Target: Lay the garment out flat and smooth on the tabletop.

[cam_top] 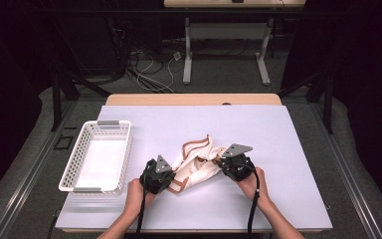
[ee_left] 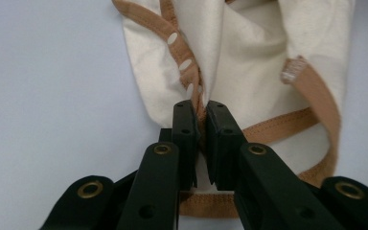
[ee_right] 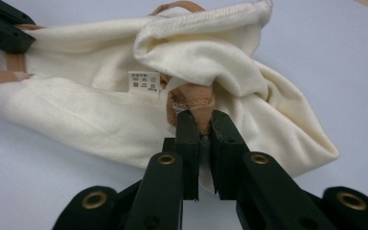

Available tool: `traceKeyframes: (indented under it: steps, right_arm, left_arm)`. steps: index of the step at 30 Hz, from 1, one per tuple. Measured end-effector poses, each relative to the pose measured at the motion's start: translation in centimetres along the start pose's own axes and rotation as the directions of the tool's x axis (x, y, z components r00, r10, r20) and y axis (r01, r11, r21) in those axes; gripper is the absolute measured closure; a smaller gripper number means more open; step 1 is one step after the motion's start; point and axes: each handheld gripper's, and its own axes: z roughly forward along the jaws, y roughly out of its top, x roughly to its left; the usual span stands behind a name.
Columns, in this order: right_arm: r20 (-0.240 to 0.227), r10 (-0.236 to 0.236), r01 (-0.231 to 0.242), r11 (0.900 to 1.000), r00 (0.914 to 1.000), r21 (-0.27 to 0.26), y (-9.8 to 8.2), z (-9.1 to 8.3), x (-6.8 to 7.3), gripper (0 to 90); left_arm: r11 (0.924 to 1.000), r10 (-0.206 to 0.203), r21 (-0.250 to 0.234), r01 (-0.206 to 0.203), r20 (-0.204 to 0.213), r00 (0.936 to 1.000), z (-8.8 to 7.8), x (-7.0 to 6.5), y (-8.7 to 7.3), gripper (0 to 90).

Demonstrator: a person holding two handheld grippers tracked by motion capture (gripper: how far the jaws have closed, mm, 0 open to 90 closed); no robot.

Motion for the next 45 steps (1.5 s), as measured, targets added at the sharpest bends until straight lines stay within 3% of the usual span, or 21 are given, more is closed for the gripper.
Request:
traceKeyframes:
  steps: [8, 12, 15, 19, 22, 24, 26, 32, 34, 36, 40, 43, 45]
  right_arm:
    - [0.009, -0.007, 0.007, 1.0, 0.9999, 0.013, -0.2, 0.3, -0.1, 83.6]
    - [0.01, -0.003, 0.003, 1.0, 0.9999, 0.008, -0.2, 0.2, -0.2, 83.6]
    - [0.011, -0.005, 0.005, 1.0, 0.9999, -0.001, -0.2, 0.0, -0.3, 83.6]
    - [0.008, 0.0, 0.0, 1.0, 1.0, 0.017, -0.3, -0.1, -0.4, 83.5]
    - [-0.008, 0.001, -0.001, 0.999, 1.0, 0.042, -0.4, 0.0, -0.6, 83.3]
    - [-0.015, -0.003, 0.004, 0.998, 0.9999, 0.058, -0.4, 0.1, -0.6, 83.3]
    - [-0.013, -0.015, 0.016, 0.998, 0.9998, 0.061, -0.3, 0.1, -0.5, 83.3]
    - [-0.02, -0.015, 0.016, 0.998, 0.9997, 0.06, -0.3, 0.2, -0.6, 83.4]
    - [-0.01, -0.007, 0.008, 0.997, 0.9999, 0.075, -0.3, 0.0, -0.4, 83.4]
    - [-0.009, -0.023, 0.024, 0.997, 0.9997, 0.073, -0.2, 0.1, -0.5, 83.5]
    - [-0.006, -0.027, 0.027, 0.997, 0.9996, 0.072, -0.2, 0.1, -0.5, 83.6]
    - [-0.007, -0.022, 0.022, 0.997, 0.9997, 0.08, -0.2, 0.3, -0.7, 83.6]
    - [-0.008, -0.027, 0.028, 0.996, 0.9996, 0.087, -0.2, 0.4, -0.7, 83.6]
  left_arm:
    - [1.0, -0.003, -0.004, 0.003, -0.009, 1.0, -1.0, -0.5, -0.2, 83.1]
    - [0.9999, 0.014, -0.001, -0.014, -0.015, 0.9998, -1.7, -1.0, -0.7, 83.0]
    - [1.0, -0.002, 0.008, 0.002, -0.002, 1.0, -1.9, -1.3, -1.0, 82.7]
    - [0.9997, 0.014, 0.02, -0.014, 0.011, 0.9998, -1.8, -2.2, -1.0, 81.2]
    - [0.9989, 0.041, 0.025, -0.04, -0.006, 0.9992, -1.9, -2.4, -0.8, 75.3]
    - [0.9968, 0.077, 0.027, -0.075, -0.049, 0.9958, -2.1, -2.7, -0.5, 68.4]
    - [0.9967, 0.081, 0.015, -0.08, -0.059, 0.9949, -2.3, -2.7, -0.2, 63.1]
    - [0.9978, 0.041, -0.048, -0.046, -0.108, 0.9933, -2.3, -2.2, 0.5, 43.1]
    - [0.9969, 0.045, -0.058, -0.054, -0.152, 0.9873, -2.0, -2.2, 0.9, 41.1]
    - [0.9977, 0.007, -0.065, -0.016, -0.136, 0.9907, -1.5, -1.8, 1.1, 40.3]
    - [0.9985, -0.025, -0.052, 0.017, -0.147, 0.9888, -0.7, -0.9, 0.7, 37.0]
    - [0.9974, -0.068, -0.029, 0.065, -0.103, 0.9924, 0.3, -0.4, 0.3, 36.0]
    - [0.9983, -0.058, -0.011, 0.058, -0.071, 0.9958, 0.8, -0.6, 0.2, 37.1]
